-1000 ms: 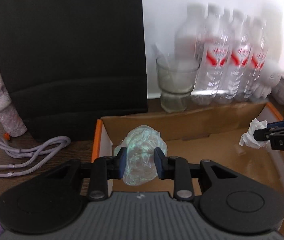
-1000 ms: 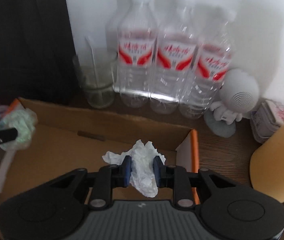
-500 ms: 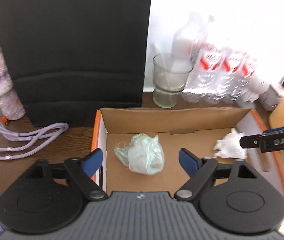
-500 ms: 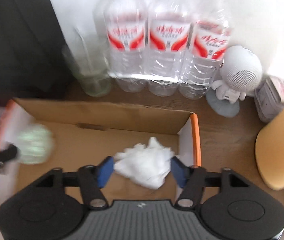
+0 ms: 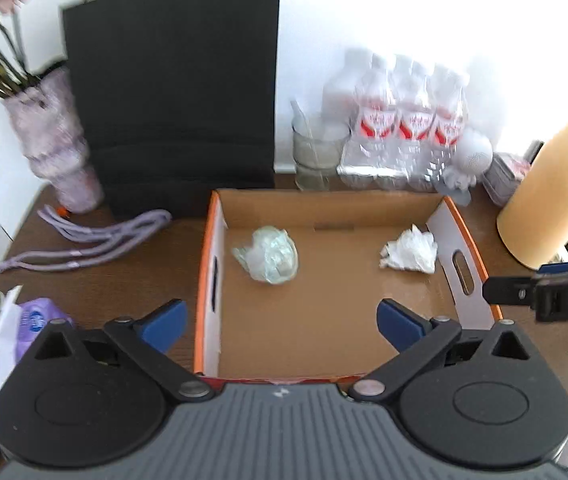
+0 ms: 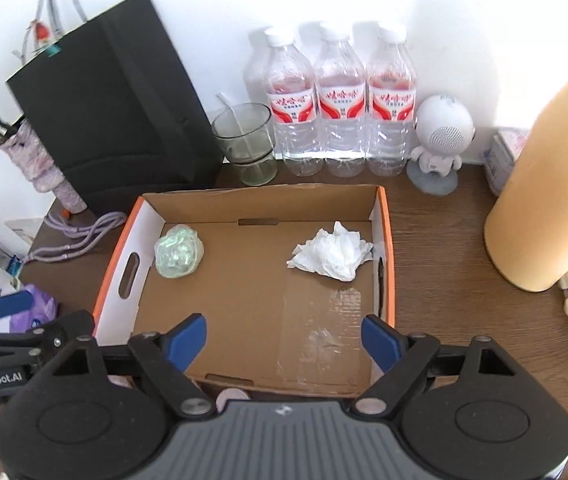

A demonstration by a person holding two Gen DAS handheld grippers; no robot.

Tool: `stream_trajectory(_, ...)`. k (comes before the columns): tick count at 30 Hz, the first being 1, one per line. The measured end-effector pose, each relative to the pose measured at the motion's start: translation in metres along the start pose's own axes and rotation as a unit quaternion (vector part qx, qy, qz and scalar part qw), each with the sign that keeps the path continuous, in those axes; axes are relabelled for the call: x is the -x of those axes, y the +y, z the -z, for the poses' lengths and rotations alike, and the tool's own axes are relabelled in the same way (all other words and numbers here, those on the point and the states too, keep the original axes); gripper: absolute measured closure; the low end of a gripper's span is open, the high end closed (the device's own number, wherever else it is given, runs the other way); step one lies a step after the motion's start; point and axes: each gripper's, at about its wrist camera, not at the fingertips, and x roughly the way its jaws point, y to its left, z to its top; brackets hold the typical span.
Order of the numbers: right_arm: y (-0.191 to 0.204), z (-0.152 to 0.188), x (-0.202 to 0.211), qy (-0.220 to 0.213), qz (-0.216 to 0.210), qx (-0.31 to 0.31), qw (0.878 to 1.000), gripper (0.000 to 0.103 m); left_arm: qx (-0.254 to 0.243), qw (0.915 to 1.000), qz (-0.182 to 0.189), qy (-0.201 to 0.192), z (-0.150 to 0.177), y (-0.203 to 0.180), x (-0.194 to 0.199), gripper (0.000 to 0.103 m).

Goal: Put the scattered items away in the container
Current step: 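Withdraw both open tools from the box back toward the table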

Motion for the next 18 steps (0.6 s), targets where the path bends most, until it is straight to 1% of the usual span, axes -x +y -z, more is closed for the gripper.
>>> stream_trajectory(1, 0.006, 0.008, 0.006, -0.028, 0.016, 0.015, 0.999, 0.018, 0.000, 0.9989, -0.011, -0.046, 0.012, -0.001, 0.010, 0.000)
stream_trajectory(2, 0.012, 0.020, 0.014, -0.068, 0.028, 0.031, 0.997, 0.018, -0.004, 0.9943, -0.021, -0.105, 0.027, -0.003, 0.022, 0.000)
stream_trajectory(3, 0.017, 0.033, 0.020, -0.113, 0.033, 0.048, 0.992, 0.018, -0.015, 0.9863, -0.026, -0.162, 0.043, -0.005, 0.032, 0.000)
stream_trajectory(4, 0.020, 0.046, 0.025, -0.155, 0.033, 0.063, 0.985, 0.017, -0.030, 0.9773, -0.026, -0.208, 0.058, -0.008, 0.040, 0.000)
stream_trajectory(5, 0.023, 0.060, 0.028, -0.194, 0.032, 0.074, 0.978, 0.015, -0.043, 0.9713, -0.024, -0.233, 0.070, -0.010, 0.044, 0.000)
stream_trajectory(6, 0.024, 0.072, 0.029, -0.220, 0.033, 0.081, 0.972, 0.014, -0.048, 0.9693, -0.018, -0.240, 0.078, -0.011, 0.046, 0.000)
stream_trajectory(7, 0.027, 0.080, 0.028, -0.234, 0.033, 0.087, 0.968, 0.012, -0.044, 0.9688, -0.010, -0.244, 0.084, -0.010, 0.047, 0.000)
stream_trajectory(9, 0.029, 0.090, 0.028, -0.250, 0.032, 0.092, 0.963, 0.013, -0.024, 0.9679, -0.002, -0.250, 0.092, -0.005, 0.050, 0.000)
stream_trajectory(12, 0.031, 0.102, 0.036, -0.282, 0.020, 0.082, 0.956, 0.013, -0.006, 0.9657, -0.001, -0.260, 0.098, 0.000, 0.055, 0.000)
stream_trajectory(15, 0.036, 0.116, 0.043, -0.293, 0.015, 0.073, 0.953, 0.013, -0.009, 0.9621, -0.005, -0.272, 0.116, 0.001, 0.065, 0.000)
stream_trajectory(18, 0.049, 0.146, 0.054, -0.303, 0.024, 0.107, 0.947, 0.013, -0.030, 0.9560, -0.006, -0.292, 0.154, 0.002, 0.079, 0.000)
